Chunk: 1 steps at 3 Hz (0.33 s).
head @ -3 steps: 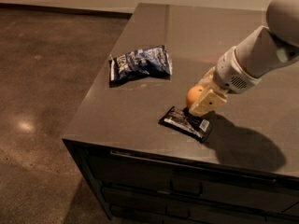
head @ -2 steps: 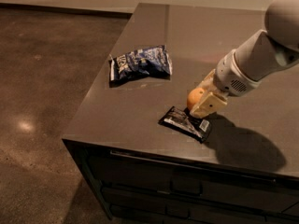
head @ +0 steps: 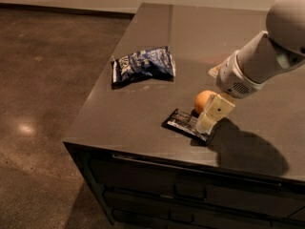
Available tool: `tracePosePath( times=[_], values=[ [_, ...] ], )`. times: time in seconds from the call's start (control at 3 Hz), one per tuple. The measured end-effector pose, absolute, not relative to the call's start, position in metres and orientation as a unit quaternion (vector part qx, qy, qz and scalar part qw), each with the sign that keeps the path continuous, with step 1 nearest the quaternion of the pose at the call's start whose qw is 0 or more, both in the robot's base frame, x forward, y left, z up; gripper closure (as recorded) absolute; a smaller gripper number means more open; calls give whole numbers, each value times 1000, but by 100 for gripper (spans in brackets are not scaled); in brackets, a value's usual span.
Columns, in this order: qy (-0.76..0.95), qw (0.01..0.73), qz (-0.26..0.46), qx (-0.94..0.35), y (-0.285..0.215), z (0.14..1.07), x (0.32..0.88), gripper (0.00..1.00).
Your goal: Move orange near rxbar chocolate
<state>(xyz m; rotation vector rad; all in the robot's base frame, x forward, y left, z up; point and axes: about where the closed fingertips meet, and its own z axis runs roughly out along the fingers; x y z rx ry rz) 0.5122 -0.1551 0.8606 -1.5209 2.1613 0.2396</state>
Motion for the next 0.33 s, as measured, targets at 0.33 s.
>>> tracePosePath(
  times=[0.33],
  values=[
    [790, 242, 88, -556, -155, 861, 512, 0]
  ],
)
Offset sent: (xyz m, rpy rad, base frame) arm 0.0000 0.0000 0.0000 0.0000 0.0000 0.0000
